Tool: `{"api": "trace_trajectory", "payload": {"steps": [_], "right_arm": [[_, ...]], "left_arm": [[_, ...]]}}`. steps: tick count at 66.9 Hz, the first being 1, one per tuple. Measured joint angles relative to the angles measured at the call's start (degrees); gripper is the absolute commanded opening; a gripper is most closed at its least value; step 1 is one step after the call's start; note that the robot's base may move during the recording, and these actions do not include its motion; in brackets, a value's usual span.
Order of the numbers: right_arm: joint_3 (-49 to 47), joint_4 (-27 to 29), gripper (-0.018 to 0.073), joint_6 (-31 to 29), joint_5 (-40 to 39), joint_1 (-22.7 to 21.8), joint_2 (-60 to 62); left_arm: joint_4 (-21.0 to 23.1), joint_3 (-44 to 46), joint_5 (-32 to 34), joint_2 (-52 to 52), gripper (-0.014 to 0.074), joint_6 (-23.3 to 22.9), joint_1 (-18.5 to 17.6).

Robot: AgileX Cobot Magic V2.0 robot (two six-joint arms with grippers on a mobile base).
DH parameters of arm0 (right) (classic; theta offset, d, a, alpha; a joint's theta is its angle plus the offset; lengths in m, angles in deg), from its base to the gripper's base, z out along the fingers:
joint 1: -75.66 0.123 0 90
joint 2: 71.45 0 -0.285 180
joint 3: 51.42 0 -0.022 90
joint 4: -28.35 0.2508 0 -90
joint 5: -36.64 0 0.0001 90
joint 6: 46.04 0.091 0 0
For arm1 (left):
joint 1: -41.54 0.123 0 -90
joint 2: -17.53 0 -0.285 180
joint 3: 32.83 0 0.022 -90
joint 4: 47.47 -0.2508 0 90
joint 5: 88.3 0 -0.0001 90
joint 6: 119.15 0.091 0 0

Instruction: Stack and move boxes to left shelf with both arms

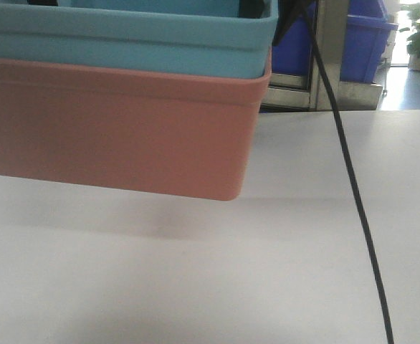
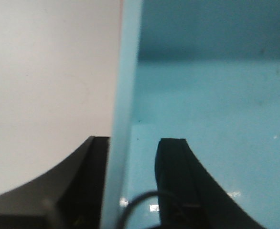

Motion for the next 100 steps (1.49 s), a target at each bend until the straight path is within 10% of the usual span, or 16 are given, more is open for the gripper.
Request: {"api": "trace_trajectory", "payload": {"steps": [100], "right_arm": [[0.0,0.0,0.0054,0.0,0.8,0.1,0.0]], "left_arm": [[0.2,-0.1,-0.5,0.0,-0.0003,0.0,0.0]]}}
